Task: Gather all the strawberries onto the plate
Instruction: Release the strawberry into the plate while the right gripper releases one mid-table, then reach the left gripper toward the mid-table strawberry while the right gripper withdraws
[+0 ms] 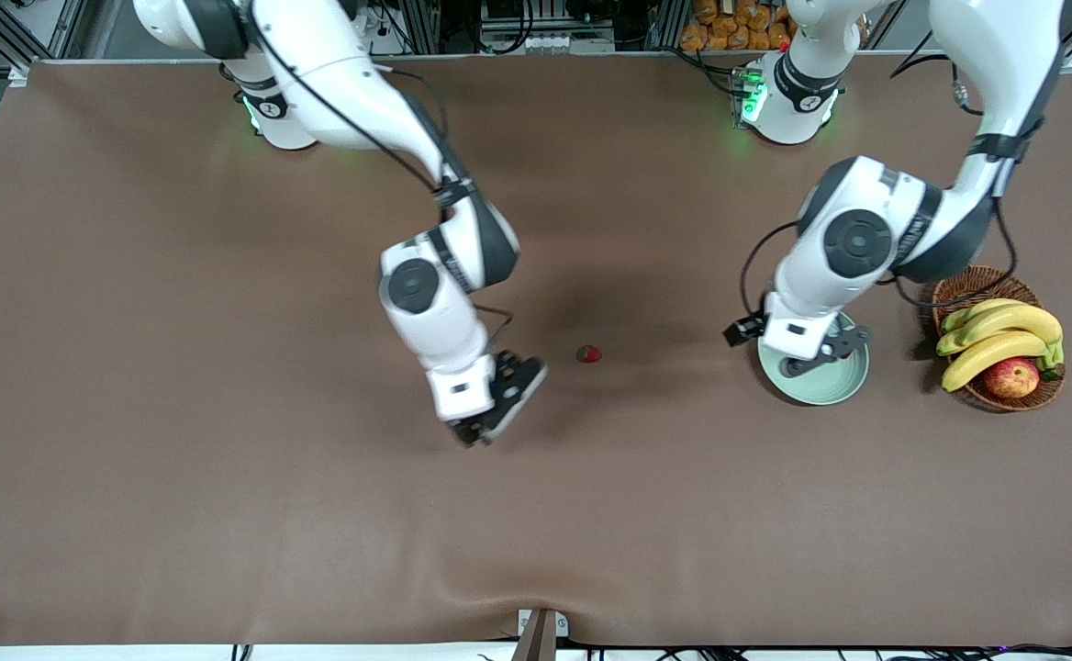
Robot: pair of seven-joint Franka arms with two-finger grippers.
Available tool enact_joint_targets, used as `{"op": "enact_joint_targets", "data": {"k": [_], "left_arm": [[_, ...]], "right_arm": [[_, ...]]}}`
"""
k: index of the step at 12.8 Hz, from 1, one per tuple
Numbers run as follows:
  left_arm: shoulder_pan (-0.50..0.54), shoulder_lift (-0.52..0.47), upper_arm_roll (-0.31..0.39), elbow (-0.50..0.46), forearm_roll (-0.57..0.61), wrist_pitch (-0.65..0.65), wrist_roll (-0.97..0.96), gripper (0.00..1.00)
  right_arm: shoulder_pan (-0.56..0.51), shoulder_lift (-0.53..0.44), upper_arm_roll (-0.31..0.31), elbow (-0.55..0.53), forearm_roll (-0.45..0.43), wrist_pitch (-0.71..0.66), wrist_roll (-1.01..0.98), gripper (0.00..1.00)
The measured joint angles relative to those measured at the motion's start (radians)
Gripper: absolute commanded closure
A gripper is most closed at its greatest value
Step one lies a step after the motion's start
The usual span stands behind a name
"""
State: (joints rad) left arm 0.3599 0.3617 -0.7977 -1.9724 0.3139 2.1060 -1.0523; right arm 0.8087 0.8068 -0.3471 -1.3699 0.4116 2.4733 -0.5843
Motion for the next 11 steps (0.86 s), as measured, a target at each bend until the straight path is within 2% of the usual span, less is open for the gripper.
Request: {"op": "enact_joint_targets", "data": {"k": [2,5,7,9,11], "left_arm": [[-0.091,0.046,-0.001,0.05,0.0,0.0,-0.123,0.0],[-0.177,0.124,0.001,0.12,0.021,0.0,-0.186,0.0],[-0.208,0.177,0.003,0.143,0.101,0.003,-0.221,0.0],[-0.219,0.231,0.004,0.162,0.175,0.026,-0.266,0.0],[-0.24,0.288,0.004,0.177,0.232,0.077,-0.313,0.0]], "right_arm": [[-0.025,-0.029,-0.039,-0.004,0.001,-0.039,0.005,0.0],[-0.129,-0.137,-0.048,-0.028,0.0,-0.194,0.005,0.0],[-0.182,-0.274,-0.05,-0.114,0.0,-0.29,0.003,0.0],[-0.222,-0.418,-0.05,-0.245,-0.001,-0.325,0.002,0.0],[-0.274,-0.524,-0.049,-0.317,-0.007,-0.419,-0.001,0.0]]}}
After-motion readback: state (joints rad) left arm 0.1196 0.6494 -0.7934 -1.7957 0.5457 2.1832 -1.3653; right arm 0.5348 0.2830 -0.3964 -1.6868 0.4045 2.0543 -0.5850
